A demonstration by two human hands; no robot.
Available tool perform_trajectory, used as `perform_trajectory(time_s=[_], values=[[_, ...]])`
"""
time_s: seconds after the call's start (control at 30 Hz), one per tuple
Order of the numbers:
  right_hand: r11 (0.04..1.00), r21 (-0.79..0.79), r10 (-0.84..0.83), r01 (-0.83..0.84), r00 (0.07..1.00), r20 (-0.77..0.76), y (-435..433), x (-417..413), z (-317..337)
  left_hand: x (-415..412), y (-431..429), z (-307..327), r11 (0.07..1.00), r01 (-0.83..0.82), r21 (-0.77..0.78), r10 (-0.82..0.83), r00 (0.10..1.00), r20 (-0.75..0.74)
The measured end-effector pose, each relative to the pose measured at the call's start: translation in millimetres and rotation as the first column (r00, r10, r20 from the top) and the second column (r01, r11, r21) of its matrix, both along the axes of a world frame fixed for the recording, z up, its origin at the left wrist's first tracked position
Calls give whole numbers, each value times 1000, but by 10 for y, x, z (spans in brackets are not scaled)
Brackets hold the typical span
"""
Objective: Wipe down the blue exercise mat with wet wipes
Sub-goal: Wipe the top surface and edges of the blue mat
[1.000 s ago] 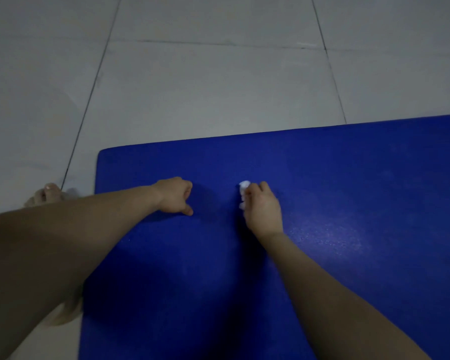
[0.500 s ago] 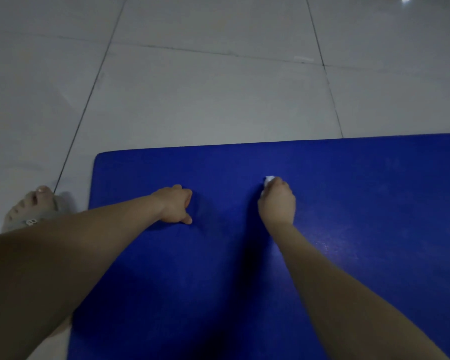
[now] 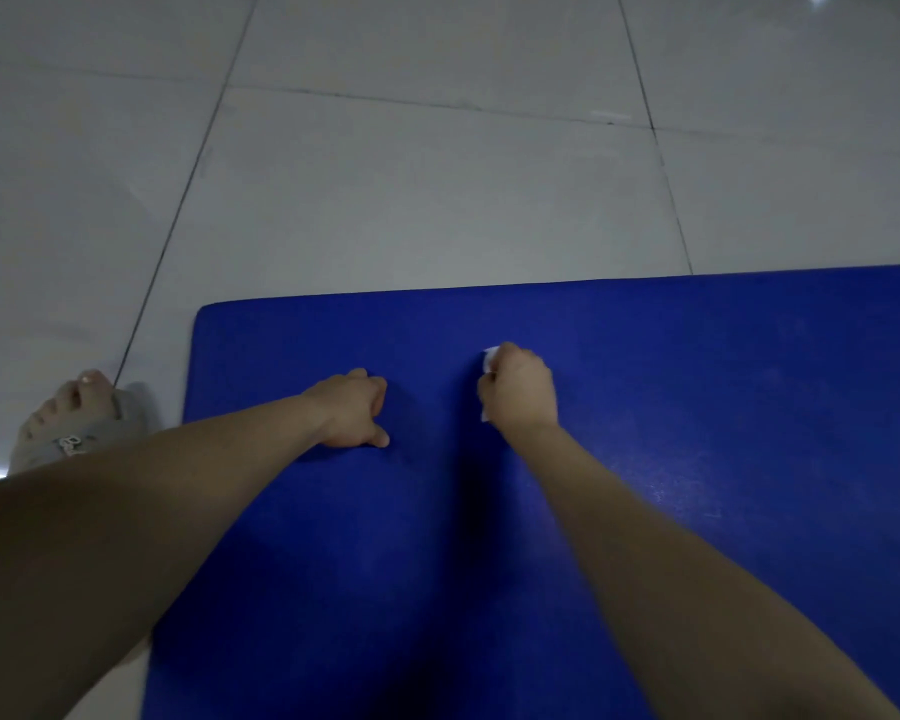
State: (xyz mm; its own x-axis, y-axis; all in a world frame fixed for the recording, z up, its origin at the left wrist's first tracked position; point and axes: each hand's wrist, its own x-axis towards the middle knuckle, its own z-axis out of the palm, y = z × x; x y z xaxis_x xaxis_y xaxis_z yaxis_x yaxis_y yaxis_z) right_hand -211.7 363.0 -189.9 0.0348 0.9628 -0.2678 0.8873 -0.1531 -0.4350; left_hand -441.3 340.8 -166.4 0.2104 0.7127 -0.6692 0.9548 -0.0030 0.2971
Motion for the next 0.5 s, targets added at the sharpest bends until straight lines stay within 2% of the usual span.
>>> perform_trajectory(time_s=[0.2,0.3,0.4,0.5], values=[[952,-67,-279,298,937,211,428,1110,171,-12,-5,2,1000,-5,1,5,1000,25],[915,-61,-374,399,896,241,485,1364,133,-13,2,-21,1000,-19,3,19,999,41],[919,-6,-388,393,909,151,463,1132,48,-7,11,-17,1000,-26,6,25,999,37],[964,50,-264,260,960,92,349,627,23,6,20,0,1000,-23,3,23,999,25]])
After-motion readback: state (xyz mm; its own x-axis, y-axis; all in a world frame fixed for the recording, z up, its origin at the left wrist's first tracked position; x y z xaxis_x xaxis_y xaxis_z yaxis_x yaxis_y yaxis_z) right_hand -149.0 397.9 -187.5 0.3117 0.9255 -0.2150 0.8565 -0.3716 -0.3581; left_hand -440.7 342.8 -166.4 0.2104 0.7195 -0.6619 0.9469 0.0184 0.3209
